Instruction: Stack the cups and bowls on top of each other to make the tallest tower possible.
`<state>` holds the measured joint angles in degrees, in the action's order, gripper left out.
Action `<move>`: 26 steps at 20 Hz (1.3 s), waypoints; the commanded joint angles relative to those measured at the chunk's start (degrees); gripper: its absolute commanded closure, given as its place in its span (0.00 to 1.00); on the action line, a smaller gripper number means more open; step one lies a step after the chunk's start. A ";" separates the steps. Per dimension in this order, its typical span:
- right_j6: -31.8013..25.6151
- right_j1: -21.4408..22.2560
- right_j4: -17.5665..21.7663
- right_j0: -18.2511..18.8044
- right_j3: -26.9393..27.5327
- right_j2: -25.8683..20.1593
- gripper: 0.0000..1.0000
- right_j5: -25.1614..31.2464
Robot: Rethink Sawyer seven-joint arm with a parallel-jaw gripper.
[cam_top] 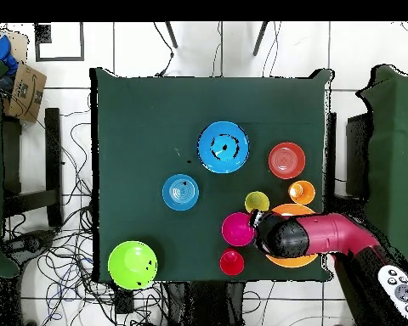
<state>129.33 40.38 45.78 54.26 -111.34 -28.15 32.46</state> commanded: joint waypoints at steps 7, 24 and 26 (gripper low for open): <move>-12.87 -0.43 2.55 0.01 0.44 -1.77 0.00 4.15; -6.82 -8.02 12.61 -1.61 1.59 2.55 0.00 -2.91; -6.69 -8.39 13.48 -1.50 1.47 2.65 0.00 -3.09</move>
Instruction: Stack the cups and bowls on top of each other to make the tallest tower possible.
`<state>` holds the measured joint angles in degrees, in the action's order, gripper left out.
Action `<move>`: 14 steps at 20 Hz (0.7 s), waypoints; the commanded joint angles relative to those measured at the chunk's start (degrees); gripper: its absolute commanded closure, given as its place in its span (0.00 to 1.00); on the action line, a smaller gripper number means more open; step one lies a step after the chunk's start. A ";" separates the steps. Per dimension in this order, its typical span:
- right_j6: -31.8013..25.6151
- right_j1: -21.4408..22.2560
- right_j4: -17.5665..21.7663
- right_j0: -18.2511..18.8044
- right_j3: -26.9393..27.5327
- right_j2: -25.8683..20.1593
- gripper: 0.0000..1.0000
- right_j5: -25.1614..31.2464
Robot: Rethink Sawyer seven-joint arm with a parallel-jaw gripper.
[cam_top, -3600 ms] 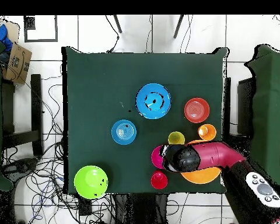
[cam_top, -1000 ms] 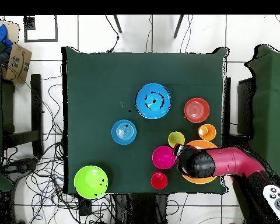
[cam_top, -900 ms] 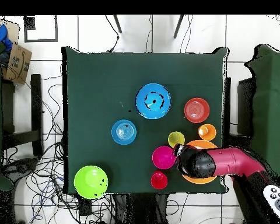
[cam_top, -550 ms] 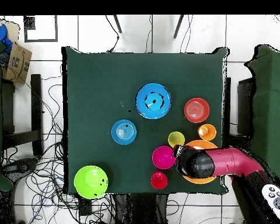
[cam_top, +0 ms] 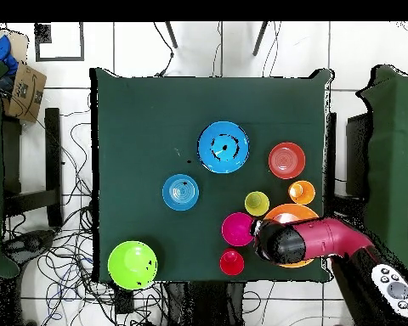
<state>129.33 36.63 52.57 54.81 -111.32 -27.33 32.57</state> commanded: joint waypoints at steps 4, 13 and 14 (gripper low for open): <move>-5.84 -4.96 8.45 -2.17 1.03 2.47 0.00 -3.84; -2.64 -7.09 11.94 -3.18 0.59 4.93 0.00 -6.97; -2.15 -7.02 12.16 -3.45 0.38 5.24 0.00 -7.26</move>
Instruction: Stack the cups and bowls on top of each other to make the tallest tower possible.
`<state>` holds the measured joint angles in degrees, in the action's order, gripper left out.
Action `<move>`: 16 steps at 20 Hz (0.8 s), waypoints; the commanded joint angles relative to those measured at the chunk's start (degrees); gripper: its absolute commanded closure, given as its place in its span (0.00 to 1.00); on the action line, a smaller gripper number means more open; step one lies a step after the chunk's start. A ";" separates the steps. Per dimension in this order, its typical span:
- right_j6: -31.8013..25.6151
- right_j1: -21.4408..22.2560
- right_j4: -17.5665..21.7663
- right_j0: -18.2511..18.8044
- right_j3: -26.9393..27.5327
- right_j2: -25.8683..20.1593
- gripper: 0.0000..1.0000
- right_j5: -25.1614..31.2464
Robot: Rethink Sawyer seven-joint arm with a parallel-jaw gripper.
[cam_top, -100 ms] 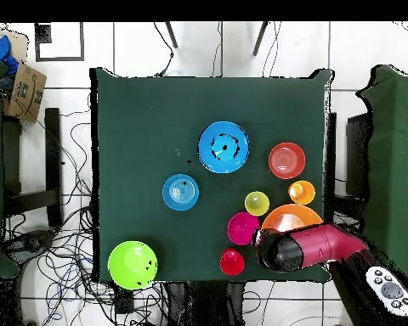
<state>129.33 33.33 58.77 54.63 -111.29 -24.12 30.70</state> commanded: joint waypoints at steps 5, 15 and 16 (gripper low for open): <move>-0.74 -3.79 6.21 -4.43 -0.21 3.23 0.00 -6.46; 6.79 -6.15 7.00 -9.52 1.24 8.99 0.00 -13.25; 6.13 -6.22 5.64 -9.99 1.48 10.12 1.00 -14.36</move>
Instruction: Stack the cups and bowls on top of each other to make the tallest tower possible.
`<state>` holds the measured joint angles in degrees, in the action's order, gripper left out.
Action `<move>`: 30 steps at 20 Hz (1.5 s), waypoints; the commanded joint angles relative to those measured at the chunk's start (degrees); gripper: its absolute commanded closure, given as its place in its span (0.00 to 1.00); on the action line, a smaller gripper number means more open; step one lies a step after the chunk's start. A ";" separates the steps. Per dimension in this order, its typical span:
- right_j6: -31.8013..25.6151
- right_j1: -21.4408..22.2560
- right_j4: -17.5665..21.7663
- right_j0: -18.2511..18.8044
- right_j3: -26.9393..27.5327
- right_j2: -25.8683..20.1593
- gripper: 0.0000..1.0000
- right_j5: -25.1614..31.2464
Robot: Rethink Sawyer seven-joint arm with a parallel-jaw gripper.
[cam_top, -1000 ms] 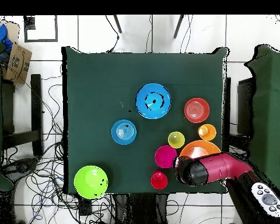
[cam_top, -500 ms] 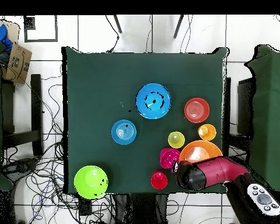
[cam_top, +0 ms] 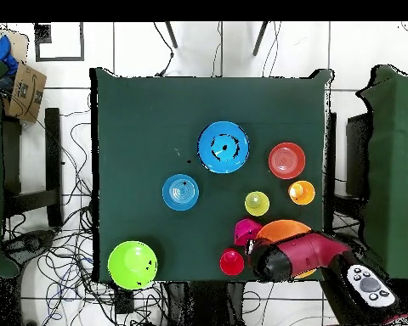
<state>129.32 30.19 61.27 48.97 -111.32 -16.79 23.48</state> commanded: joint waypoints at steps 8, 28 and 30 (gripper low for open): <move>2.34 -2.72 -0.68 -3.55 0.68 2.03 1.00 -7.15; -6.15 6.17 -13.95 -1.43 -2.35 -5.06 1.00 3.13; -6.36 6.55 -14.82 -1.87 -1.89 -5.31 1.00 3.89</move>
<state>129.32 36.89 50.64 49.13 -111.71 -15.04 22.24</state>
